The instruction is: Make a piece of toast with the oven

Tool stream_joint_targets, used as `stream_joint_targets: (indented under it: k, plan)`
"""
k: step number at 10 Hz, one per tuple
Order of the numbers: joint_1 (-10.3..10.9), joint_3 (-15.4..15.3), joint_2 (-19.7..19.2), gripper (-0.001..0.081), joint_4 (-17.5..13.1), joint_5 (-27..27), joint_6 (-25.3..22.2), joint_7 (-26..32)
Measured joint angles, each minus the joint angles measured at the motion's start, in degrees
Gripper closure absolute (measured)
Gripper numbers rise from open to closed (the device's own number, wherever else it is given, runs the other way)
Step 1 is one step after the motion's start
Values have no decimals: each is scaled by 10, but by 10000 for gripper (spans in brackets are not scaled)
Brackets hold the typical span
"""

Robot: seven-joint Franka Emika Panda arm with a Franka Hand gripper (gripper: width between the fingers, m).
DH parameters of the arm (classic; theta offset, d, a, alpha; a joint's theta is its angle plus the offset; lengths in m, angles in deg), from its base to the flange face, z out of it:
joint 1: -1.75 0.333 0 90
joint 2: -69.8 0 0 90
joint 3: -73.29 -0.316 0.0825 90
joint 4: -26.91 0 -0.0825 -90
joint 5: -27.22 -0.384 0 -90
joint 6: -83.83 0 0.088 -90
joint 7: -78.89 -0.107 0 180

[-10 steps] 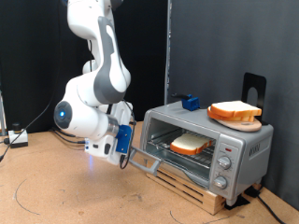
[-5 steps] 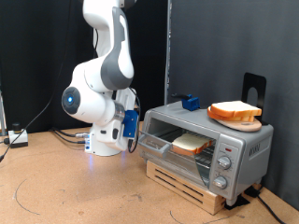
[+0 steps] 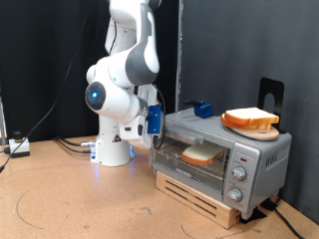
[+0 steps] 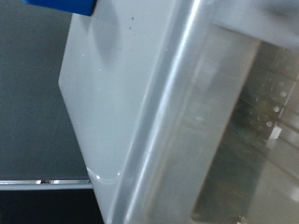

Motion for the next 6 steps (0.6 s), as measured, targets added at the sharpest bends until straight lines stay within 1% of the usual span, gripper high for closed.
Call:
stream_joint_targets:
  k: [1, 2, 3, 4, 6]
  plan:
    - [8, -4, 19, -3, 10, -9, 1, -12]
    - [9, -8, 30, -3, 15, -17, 10, -29]
    - [6, -8, 30, -3, 16, -26, 29, -44]
    - [-6, -8, 26, -3, 14, -29, 43, -59]
    - [-42, -6, -1, -3, -4, -20, 52, -84]
